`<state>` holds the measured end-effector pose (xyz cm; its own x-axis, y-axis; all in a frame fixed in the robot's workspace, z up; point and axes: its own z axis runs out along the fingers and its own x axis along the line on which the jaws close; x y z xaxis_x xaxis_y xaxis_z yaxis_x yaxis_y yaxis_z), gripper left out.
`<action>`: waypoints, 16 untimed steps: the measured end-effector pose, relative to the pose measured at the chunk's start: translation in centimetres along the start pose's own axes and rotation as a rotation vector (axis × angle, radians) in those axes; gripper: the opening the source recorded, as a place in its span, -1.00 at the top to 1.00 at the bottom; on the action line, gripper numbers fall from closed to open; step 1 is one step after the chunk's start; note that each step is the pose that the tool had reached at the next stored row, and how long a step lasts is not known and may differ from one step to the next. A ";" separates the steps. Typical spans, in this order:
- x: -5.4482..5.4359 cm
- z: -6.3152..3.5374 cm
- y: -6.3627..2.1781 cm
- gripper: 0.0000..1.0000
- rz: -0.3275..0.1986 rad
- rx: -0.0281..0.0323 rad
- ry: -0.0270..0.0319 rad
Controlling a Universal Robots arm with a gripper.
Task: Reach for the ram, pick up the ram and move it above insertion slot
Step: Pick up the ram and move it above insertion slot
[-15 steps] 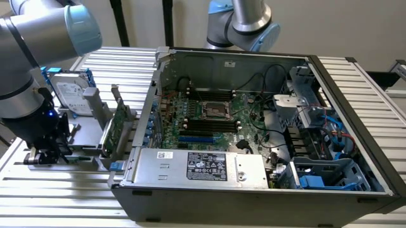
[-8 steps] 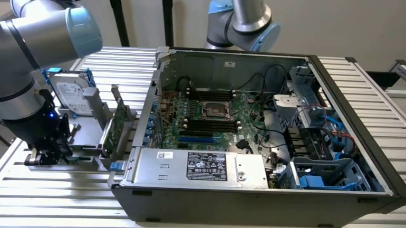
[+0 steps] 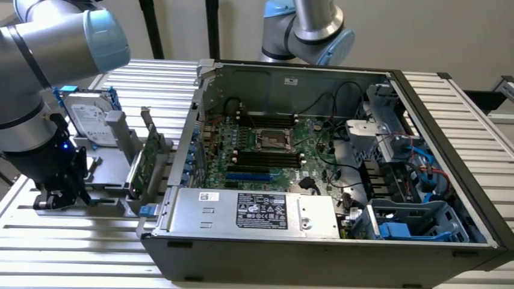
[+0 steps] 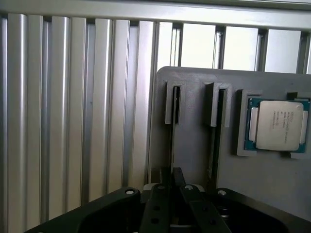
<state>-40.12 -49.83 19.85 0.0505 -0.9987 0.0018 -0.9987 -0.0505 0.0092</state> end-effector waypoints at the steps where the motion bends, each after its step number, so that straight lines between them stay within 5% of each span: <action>1: 0.0 0.00 0.00 0.73 0.000 -0.0001 0.0000; 16: 0.0 -0.05 -0.05 0.73 0.020 -0.0092 -0.0007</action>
<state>-40.08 -49.83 19.90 0.0301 -0.9995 0.0014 -0.9994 -0.0301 0.0184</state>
